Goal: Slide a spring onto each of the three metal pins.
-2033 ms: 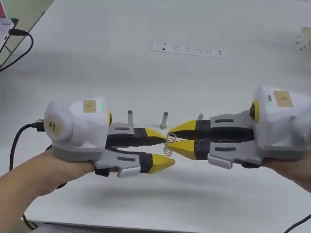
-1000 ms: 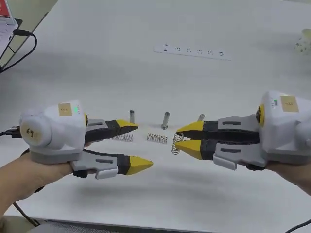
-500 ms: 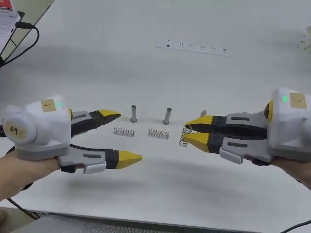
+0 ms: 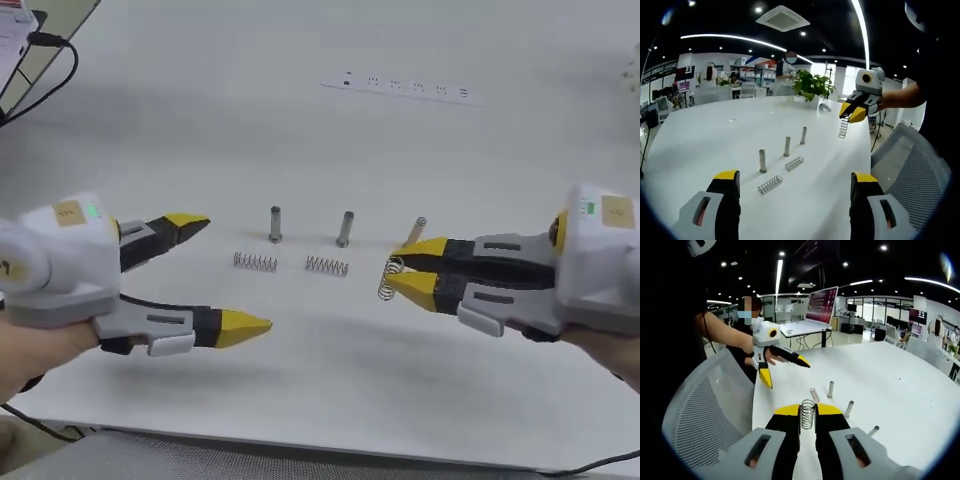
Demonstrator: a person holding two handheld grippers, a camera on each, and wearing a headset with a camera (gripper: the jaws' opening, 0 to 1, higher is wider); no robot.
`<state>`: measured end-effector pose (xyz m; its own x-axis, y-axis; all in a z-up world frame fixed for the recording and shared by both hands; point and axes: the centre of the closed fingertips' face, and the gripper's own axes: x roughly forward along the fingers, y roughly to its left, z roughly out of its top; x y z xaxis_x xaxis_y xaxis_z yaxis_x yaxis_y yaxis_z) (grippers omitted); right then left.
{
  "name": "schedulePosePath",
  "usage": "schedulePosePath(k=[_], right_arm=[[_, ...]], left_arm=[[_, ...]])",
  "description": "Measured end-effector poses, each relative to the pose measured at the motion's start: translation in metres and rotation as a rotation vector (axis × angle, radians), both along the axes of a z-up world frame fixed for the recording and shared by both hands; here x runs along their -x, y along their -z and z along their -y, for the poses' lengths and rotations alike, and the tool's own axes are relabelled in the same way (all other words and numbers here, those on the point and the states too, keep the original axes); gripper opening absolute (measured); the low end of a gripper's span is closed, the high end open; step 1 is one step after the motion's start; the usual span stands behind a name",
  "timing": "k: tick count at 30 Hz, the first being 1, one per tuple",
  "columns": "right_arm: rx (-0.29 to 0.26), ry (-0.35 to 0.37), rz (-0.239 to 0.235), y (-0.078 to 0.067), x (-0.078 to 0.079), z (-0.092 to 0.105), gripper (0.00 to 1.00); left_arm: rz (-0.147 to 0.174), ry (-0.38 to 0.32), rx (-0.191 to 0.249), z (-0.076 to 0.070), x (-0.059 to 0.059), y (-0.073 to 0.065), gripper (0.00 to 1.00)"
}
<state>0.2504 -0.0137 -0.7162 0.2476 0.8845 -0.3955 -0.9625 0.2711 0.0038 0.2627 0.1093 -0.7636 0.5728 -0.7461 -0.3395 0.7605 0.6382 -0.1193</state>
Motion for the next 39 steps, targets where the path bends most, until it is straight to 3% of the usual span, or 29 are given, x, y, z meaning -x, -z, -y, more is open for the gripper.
schedulePosePath(k=[5, 15, 22, 39], right_arm=[[0.001, 0.021, 0.005, 0.0, -0.005, 0.005, 0.08], [0.009, 0.067, 0.012, 0.003, -0.015, 0.017, 0.08], [-0.005, 0.13, 0.022, -0.002, -0.029, 0.03, 0.08], [-0.006, 0.258, 0.055, -0.003, -0.072, 0.052, 0.08]], left_arm=[[-0.004, -0.02, 0.009, -0.003, -0.001, 0.0, 0.98], [-0.008, -0.032, 0.007, -0.007, 0.0, 0.002, 0.98], [0.003, -0.04, 0.002, -0.01, -0.004, 0.0, 0.98], [-0.01, -0.052, 0.012, -0.012, -0.002, 0.001, 0.98]])
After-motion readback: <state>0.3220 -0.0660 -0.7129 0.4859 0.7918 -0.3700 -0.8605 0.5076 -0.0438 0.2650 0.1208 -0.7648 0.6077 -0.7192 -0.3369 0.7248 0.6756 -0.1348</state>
